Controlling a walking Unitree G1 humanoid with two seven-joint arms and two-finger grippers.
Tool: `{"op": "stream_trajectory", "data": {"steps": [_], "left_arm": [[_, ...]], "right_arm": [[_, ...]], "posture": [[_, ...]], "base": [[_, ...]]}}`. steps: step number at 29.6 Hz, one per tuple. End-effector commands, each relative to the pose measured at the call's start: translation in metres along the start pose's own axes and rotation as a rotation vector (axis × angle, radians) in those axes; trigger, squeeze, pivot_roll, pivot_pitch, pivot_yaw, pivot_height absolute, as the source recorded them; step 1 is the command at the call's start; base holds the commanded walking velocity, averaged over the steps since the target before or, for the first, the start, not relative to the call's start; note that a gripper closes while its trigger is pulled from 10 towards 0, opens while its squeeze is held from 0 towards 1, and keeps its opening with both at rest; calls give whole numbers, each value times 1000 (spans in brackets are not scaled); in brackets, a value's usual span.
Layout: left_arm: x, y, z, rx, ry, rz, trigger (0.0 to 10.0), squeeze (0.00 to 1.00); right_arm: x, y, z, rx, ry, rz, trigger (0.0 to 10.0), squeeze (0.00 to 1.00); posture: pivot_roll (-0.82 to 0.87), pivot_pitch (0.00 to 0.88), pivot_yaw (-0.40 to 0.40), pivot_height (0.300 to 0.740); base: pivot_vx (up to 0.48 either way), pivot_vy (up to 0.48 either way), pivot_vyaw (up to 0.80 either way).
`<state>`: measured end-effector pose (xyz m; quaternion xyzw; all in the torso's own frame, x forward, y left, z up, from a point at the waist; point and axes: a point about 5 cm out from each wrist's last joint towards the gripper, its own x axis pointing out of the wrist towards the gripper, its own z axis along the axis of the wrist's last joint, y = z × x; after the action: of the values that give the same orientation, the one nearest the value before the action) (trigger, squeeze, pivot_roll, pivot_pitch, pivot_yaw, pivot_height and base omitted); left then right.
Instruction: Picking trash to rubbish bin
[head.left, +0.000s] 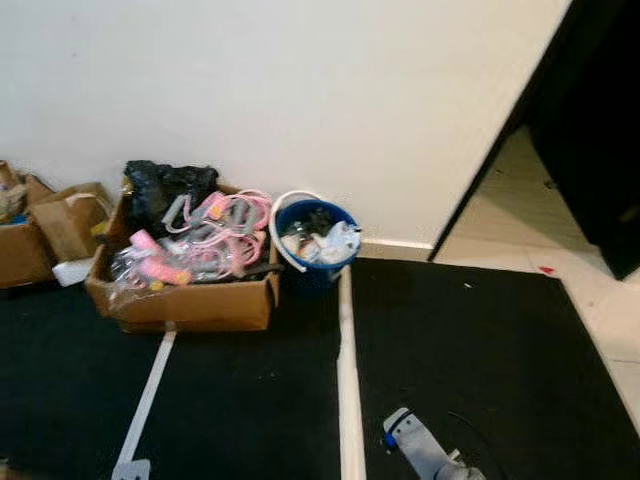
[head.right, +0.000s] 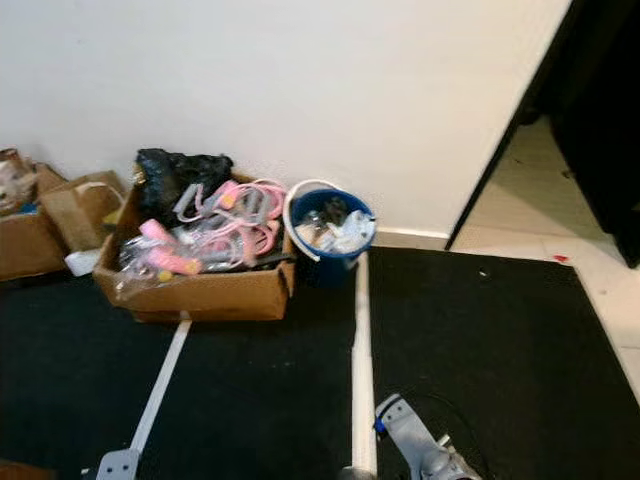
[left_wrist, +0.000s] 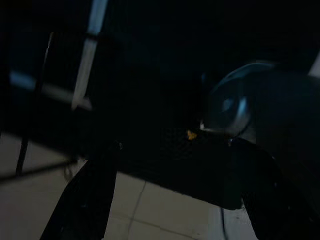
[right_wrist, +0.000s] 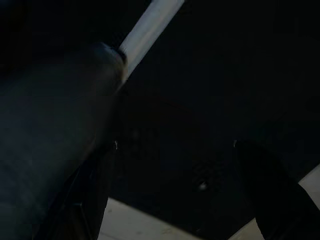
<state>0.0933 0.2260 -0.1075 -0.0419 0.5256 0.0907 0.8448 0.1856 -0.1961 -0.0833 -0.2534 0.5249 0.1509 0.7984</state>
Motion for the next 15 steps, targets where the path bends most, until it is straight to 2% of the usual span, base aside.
{"op": "stream_trajectory", "data": {"steps": [1,5,15], "left_arm": [[0,-10,-9,4,37,-13,10000,0],[2,-18,-6,10,37,-26,10000,0],[5,-31,5,29,23,-51,10000,0]], "right_arm": [[-1,-3,-11,5,29,-6,10000,0],[-1,-2,-15,5,41,-8,10000,0],[-2,-2,-23,3,64,0,10000,0]], "posture": [[97,103,-3,740],[96,105,-3,740],[90,108,-1,740]], "base": [[0,0,0],[0,0,0],[0,0,-800]]}}
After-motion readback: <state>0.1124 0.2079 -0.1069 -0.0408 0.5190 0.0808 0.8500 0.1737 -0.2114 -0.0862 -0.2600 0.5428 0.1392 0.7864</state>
